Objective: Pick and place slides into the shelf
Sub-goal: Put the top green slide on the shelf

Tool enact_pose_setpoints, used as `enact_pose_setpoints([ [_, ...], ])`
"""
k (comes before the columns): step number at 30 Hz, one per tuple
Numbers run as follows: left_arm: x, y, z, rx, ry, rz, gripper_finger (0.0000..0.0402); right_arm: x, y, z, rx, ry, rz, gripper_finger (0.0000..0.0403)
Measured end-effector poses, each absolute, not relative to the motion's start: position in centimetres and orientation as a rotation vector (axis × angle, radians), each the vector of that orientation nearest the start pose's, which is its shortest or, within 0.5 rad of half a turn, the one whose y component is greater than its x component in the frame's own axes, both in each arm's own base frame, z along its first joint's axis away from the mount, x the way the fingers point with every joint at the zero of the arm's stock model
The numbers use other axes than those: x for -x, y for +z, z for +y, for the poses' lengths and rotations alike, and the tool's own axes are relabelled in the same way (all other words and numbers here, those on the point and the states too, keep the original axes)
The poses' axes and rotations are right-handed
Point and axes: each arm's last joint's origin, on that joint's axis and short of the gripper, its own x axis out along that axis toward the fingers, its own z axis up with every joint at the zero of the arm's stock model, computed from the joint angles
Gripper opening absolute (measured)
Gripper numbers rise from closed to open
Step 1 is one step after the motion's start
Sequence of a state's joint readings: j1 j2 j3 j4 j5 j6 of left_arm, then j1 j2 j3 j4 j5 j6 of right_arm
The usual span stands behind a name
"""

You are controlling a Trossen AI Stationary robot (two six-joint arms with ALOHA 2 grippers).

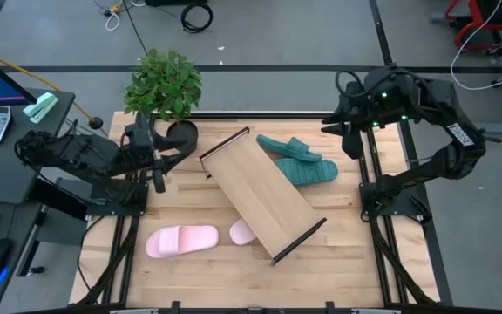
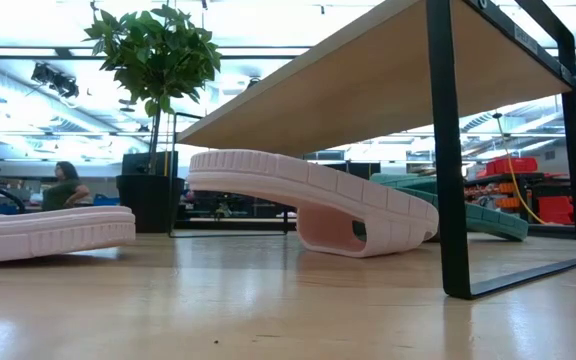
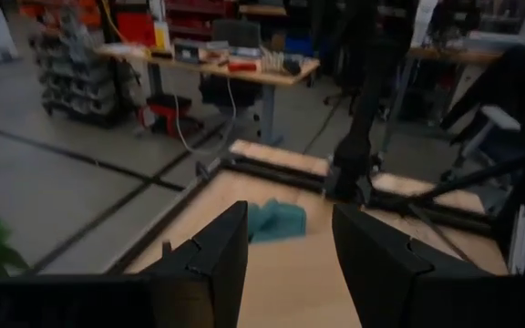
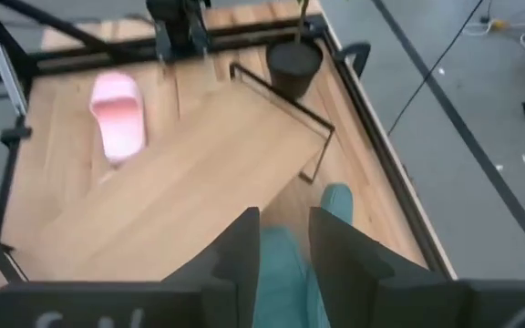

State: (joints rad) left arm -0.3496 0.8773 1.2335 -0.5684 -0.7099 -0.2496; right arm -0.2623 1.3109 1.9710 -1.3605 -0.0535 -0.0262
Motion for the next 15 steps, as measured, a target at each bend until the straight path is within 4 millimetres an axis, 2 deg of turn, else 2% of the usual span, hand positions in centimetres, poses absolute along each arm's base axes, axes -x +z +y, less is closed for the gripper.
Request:
enact_pose_setpoints([
  [7,-14.7,42.5,-3.4,0.148,0.385,0.170,0.0169,-18.3,48.1,-4.7,-0.083,-0.184,0.753,0.0113],
  [15,-14.8,42.4,-3.4,0.147,0.386,0.174,0.0169,-18.2,48.0,-4.7,-0.076,-0.181,0.753,0.0112],
])
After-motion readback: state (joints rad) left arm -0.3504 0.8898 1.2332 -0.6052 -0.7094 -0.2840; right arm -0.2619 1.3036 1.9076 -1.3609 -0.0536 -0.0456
